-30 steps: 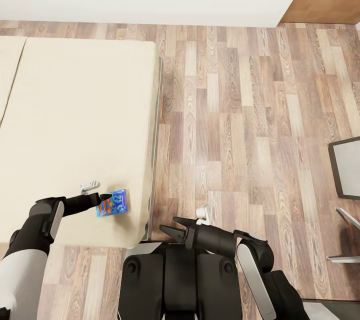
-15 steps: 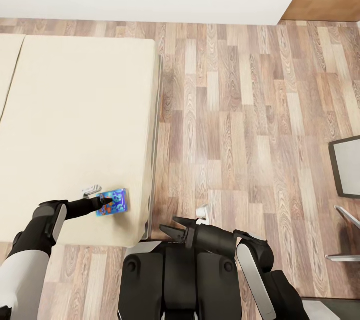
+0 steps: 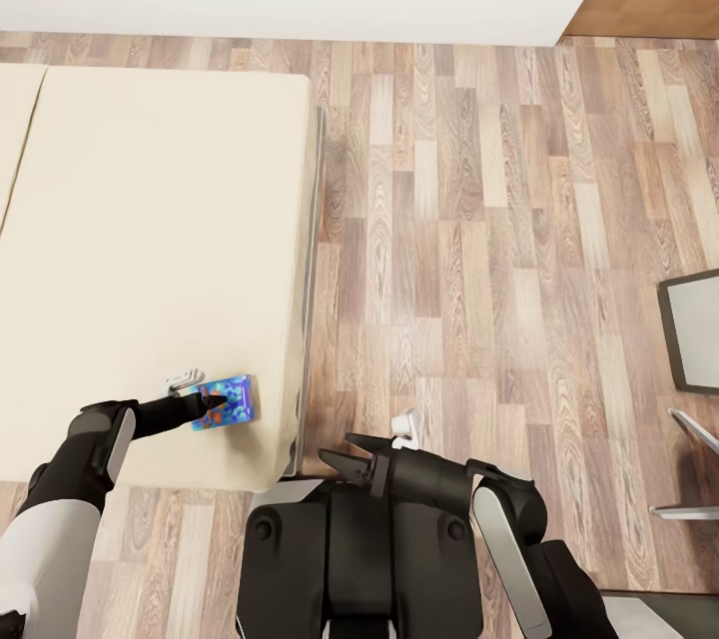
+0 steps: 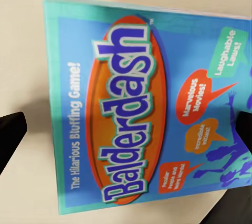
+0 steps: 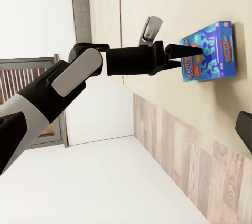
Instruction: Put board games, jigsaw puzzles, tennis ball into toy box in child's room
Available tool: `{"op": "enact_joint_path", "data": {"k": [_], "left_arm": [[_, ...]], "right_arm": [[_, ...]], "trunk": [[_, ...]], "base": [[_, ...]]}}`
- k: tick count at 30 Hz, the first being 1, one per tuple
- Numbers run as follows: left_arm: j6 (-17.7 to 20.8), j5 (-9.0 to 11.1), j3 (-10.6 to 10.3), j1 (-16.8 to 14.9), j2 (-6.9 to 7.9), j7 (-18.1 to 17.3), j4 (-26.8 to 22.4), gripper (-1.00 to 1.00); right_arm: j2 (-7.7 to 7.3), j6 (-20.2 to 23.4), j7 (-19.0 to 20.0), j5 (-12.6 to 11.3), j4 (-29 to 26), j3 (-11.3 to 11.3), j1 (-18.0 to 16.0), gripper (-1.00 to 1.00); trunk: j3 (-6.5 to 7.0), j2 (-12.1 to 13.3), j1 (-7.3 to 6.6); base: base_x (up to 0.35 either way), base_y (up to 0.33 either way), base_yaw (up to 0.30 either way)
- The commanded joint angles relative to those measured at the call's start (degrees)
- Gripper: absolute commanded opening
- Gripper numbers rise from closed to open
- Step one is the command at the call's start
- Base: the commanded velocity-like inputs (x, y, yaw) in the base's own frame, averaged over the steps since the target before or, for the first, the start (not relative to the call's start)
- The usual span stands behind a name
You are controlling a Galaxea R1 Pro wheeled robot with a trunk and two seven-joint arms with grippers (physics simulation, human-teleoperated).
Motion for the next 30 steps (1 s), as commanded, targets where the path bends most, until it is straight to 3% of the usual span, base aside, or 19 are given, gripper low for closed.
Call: {"op": "enact_joint_path", "data": {"k": [1, 13, 30], "left_arm": [[0.26, -0.32, 0.18, -0.03, -0.03, -0.44, -0.04, 1.00], [-2.33, -0.30, 0.17, -0.03, -0.09, -0.47, -0.04, 1.00], [-2.82, -0.26, 0.10, -0.03, -0.06, -0.54, -0.04, 1.00]], "right_arm": [[0.02, 0.34, 0.03, -0.19, -0.02, -0.04, -0.02, 1.00], [0.02, 0.34, 0.10, -0.19, -0.06, -0.04, -0.01, 1.00], [0.02, 0.34, -0.21, -0.18, -0.02, -0.04, 0.04, 1.00]], "trunk": [[-0.06, -0.09, 0.03], [-0.09, -0.09, 0.03], [-0.09, -0.09, 0.03]], "base": [[0.000, 0.000, 0.000], [0.035, -0.039, 0.000], [0.023, -0.025, 0.000]]}}
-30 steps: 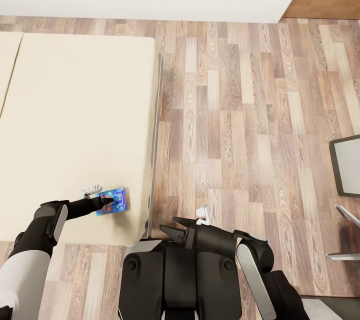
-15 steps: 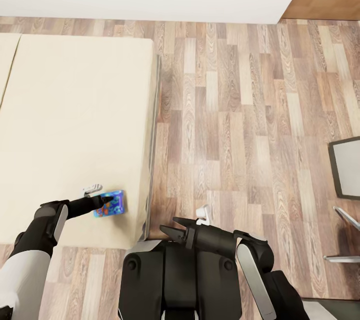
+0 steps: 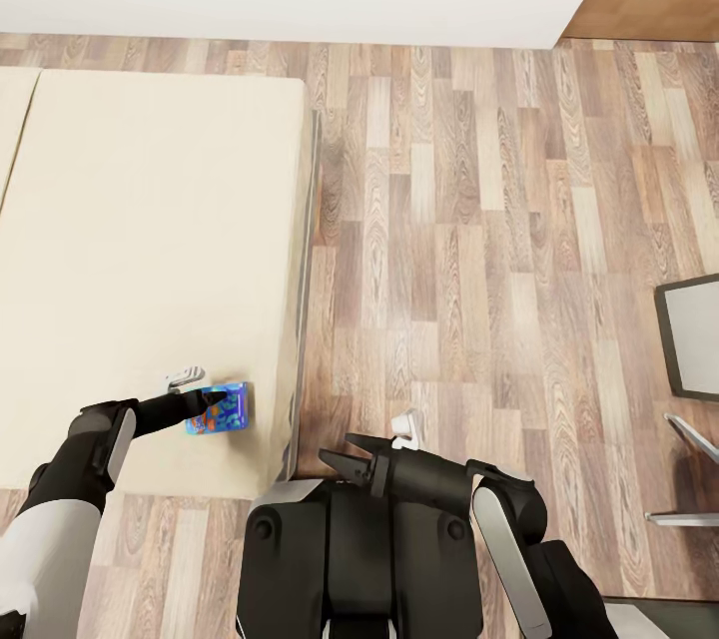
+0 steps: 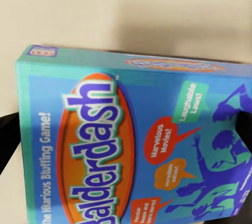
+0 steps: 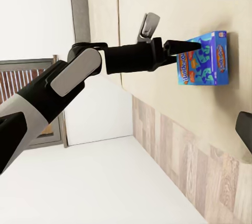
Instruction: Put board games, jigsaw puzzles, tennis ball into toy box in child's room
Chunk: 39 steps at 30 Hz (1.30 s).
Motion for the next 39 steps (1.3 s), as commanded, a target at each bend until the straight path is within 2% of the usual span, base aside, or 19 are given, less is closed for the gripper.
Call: {"op": "enact_joint_path", "data": {"k": [1, 19, 29, 39], "left_arm": [[0.30, -0.32, 0.18, -0.03, -0.02, -0.43, -0.05, 1.00], [0.30, -0.32, 0.18, -0.03, -0.08, -0.43, -0.05, 1.00], [0.27, -0.32, 0.18, -0.03, -0.06, -0.44, -0.05, 1.00], [0.29, -0.32, 0.18, -0.03, -0.06, -0.43, -0.05, 1.00]], "right_arm": [[0.02, 0.34, -0.02, -0.19, -0.02, -0.04, -0.02, 1.00], [0.02, 0.34, -0.08, -0.19, -0.02, -0.04, -0.02, 1.00], [0.07, 0.34, -0.11, -0.18, -0.02, -0.04, -0.02, 1.00], [0.10, 0.38, -0.11, -0.12, 0.05, -0.04, -0.06, 1.00]], "trunk": [[-0.06, -0.09, 0.03], [-0.06, -0.09, 0.03], [-0.06, -0.09, 0.03], [-0.06, -0.09, 0.03]], "base": [[0.001, -0.001, 0.000], [0.000, -0.002, 0.000], [0.000, -0.169, 0.000], [0.000, -0.038, 0.000]]}}
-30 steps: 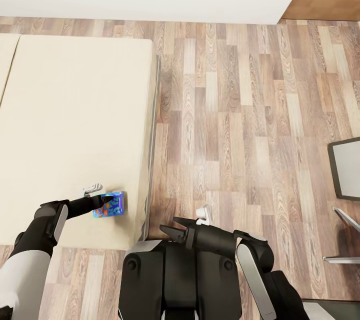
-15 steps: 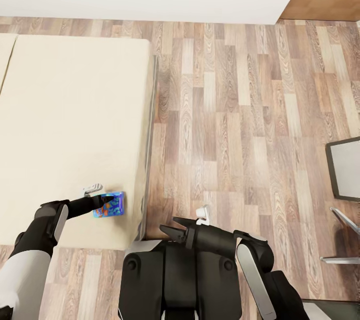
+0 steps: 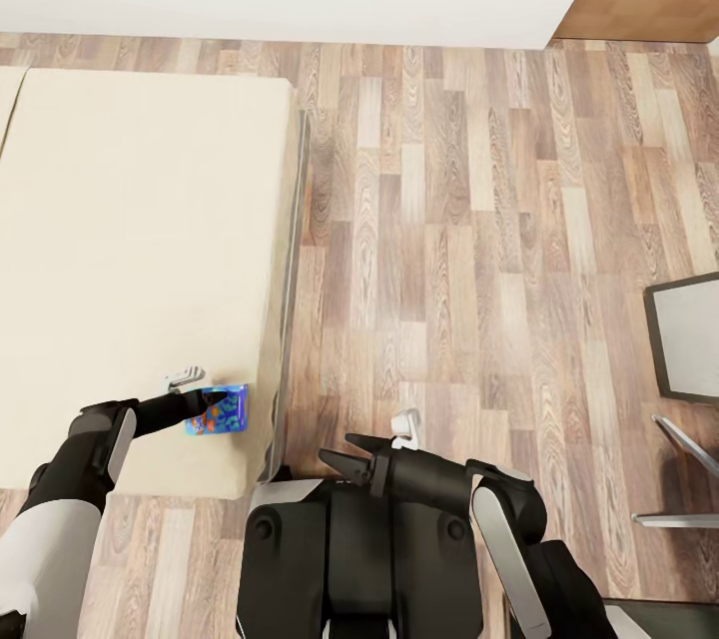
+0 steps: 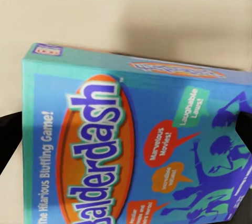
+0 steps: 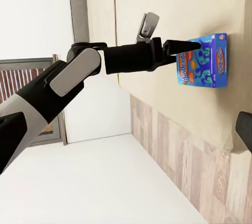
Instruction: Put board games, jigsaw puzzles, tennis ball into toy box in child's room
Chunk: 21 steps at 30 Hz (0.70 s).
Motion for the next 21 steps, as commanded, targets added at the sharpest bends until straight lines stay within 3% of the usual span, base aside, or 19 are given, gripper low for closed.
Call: {"op": "enact_joint_path", "data": {"k": [1, 13, 21], "left_arm": [[0.31, -0.33, 0.18, -0.03, -0.04, -0.43, -0.05, 1.00], [0.29, -0.33, 0.18, -0.03, -0.06, -0.44, -0.05, 1.00], [0.31, -0.33, 0.18, -0.03, 0.00, -0.44, -0.05, 1.00]], "right_arm": [[0.02, 0.35, 0.01, -0.19, -0.02, -0.04, -0.02, 1.00], [0.02, 0.34, 0.01, -0.18, -0.04, -0.04, -0.01, 1.00], [0.03, 0.35, 0.01, -0.21, -0.03, -0.04, -0.01, 1.00]], "trunk": [[-0.06, -0.09, 0.03], [-0.06, -0.09, 0.03], [-0.06, -0.09, 0.03]], "base": [[0.000, -0.008, 0.000], [0.000, -0.007, 0.000], [0.000, -0.176, 0.000]]}}
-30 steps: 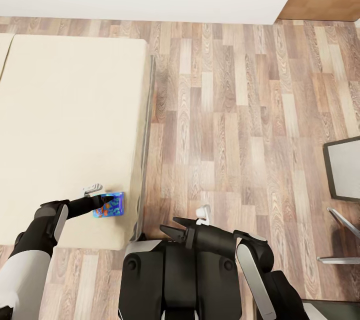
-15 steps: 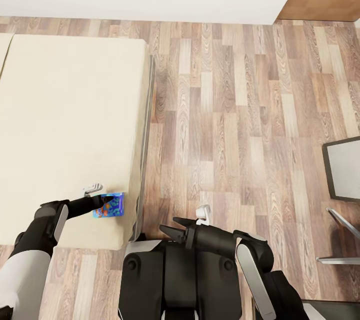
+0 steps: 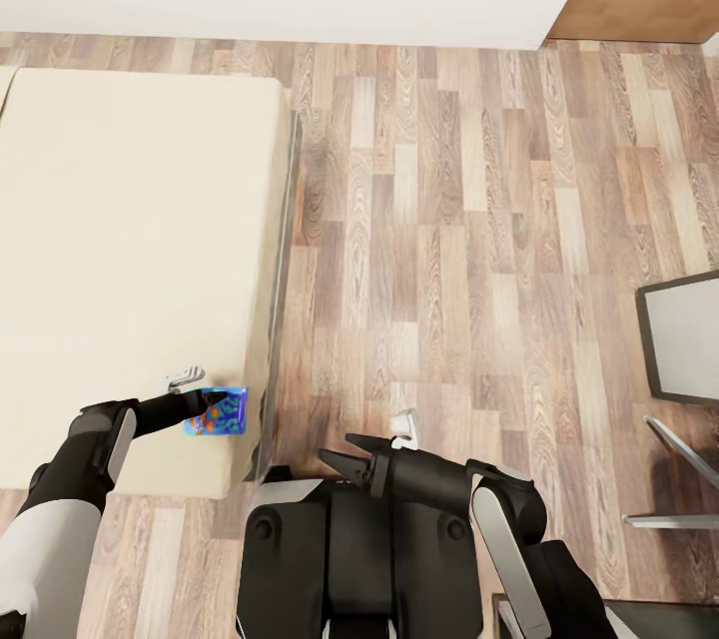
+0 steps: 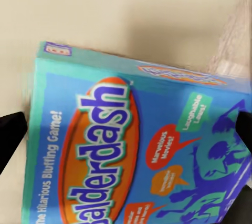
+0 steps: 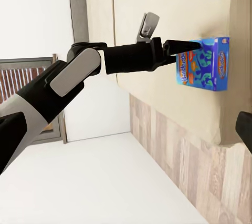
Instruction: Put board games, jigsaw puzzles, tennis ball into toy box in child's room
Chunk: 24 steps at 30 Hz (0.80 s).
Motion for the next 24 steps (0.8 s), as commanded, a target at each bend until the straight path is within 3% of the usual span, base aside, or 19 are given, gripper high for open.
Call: {"op": "enact_joint_path", "data": {"k": [1, 24], "left_arm": [[0.32, -0.33, 0.19, -0.03, -0.02, -0.43, -0.06, 1.00], [0.32, -0.33, 0.19, -0.03, 0.00, -0.43, -0.06, 1.00]], "right_arm": [[0.02, 0.33, 0.01, -0.20, -0.01, -0.03, -0.01, 1.00], [-0.04, 0.29, 0.01, -0.26, -0.08, -0.03, -0.01, 1.00]], "trunk": [[-0.06, -0.09, 0.03], [-0.06, -0.09, 0.03]], "base": [[0.000, -0.093, 0.000], [0.000, -0.015, 0.000]]}}
